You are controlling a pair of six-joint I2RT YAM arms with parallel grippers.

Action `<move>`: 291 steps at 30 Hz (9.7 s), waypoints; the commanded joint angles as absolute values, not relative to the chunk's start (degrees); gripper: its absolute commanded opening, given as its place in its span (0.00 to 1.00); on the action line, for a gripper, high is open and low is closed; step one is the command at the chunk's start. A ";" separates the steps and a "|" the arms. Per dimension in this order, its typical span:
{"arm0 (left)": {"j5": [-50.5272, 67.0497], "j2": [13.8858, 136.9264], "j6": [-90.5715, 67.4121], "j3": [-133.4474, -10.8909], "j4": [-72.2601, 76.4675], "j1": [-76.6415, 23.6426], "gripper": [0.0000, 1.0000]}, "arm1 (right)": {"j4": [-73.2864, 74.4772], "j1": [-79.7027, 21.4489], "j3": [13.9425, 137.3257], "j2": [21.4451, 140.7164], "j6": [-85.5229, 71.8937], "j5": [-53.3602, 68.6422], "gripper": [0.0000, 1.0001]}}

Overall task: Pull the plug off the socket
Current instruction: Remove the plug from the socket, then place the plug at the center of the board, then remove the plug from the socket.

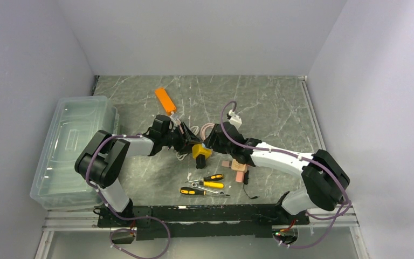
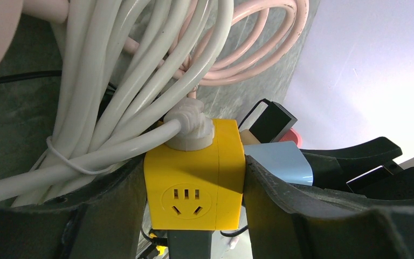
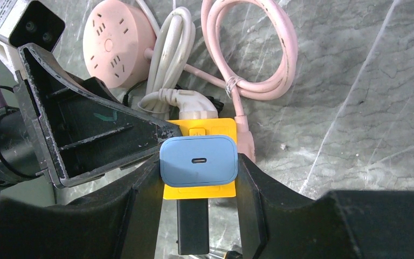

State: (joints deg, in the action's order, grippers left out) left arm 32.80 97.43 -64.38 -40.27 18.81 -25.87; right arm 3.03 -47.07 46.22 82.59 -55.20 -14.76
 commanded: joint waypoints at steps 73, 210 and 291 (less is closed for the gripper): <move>33.98 101.70 -63.17 -40.35 18.24 -26.63 0.02 | 12.02 -51.22 53.25 83.68 -51.09 -28.65 0.00; 30.57 83.09 -63.12 -38.32 18.51 -10.37 0.00 | 3.23 -54.93 61.07 94.81 -43.32 -12.18 0.63; 35.99 89.02 -71.39 -34.69 27.73 -8.55 0.00 | 3.46 -55.63 64.88 103.66 -41.13 -14.08 0.00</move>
